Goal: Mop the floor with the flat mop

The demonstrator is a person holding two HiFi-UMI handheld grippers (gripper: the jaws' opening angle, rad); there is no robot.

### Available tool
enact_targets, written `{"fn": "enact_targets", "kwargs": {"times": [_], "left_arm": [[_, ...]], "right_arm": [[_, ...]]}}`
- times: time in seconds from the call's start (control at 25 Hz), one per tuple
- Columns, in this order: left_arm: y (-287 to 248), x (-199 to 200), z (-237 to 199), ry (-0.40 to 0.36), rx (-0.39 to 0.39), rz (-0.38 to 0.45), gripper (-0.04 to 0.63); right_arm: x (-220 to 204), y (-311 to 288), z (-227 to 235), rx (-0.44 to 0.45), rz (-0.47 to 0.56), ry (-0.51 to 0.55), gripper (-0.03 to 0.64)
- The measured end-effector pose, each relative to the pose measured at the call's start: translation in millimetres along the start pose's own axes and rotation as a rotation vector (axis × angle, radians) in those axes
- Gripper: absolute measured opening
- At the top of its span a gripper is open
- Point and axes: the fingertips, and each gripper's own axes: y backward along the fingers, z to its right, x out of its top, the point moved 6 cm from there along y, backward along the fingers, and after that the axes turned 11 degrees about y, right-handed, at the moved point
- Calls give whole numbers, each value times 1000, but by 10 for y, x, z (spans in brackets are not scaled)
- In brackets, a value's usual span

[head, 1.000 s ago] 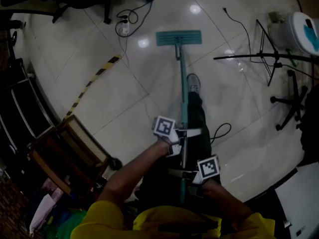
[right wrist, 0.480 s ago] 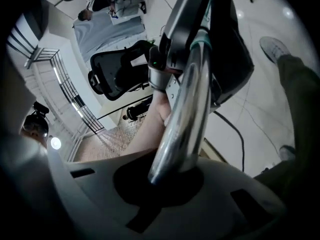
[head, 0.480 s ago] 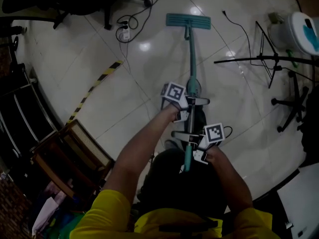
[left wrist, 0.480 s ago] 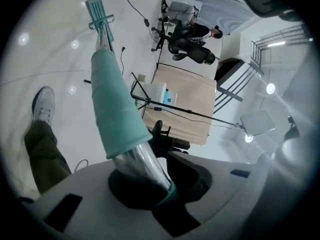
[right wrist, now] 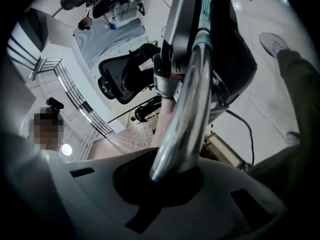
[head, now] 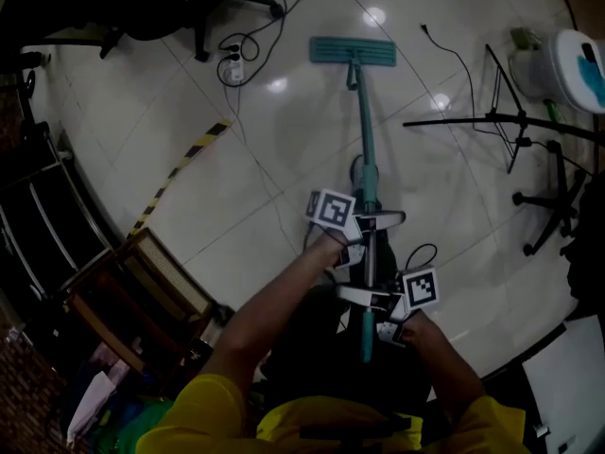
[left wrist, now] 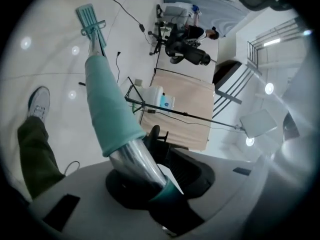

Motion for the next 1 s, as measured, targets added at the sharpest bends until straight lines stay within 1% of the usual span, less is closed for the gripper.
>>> {"fn": "enact_targets", "kwargs": {"times": [0.04, 0.08, 0.12, 0.16, 0.24, 0.28, 0.36, 0.48, 0.64, 0.72, 0.84, 0.92, 1.0], "left_arm": [[1, -190, 48, 19, 4, 13, 124], [11, -366, 65, 40, 24, 26, 123], [14, -515, 54, 60, 40, 38, 119], [2, -625, 30, 73, 41, 52, 115], [-37, -717, -7, 91, 9, 85, 106], [-64, -722, 1, 111, -17, 98, 106], [-116, -689, 38, 152, -53, 101, 109], [-130, -632, 11, 116, -36, 74, 109], [-76, -684, -56, 110, -3, 63, 109], [-50, -697, -66, 107, -12, 69, 109], [-48, -710, -80, 103, -56, 71, 109], [-41, -718, -124, 84, -45, 64, 109], [-48, -746, -166, 81, -33, 56, 109]], "right_arm": [[-153, 51, -101, -7, -5, -17, 5], [-302, 99, -168, -23, -19, -34, 4], [-435, 149, -206, -43, -36, -53, 4], [-537, 204, -222, -60, -52, -74, 5], [-617, 302, -235, -74, -66, -98, 3], [-608, 333, -240, -73, -66, -101, 3], [-563, 360, -237, -66, -60, -101, 3], [-539, 324, -207, -54, -48, -93, 4], [-596, 291, -144, -51, -39, -80, 3], [-612, 268, -131, -40, -30, -72, 3], [-640, 248, -82, -46, -35, -64, 3], [-673, 245, -46, -51, -38, -65, 3], [-714, 258, -17, -57, -40, -69, 3]]}}
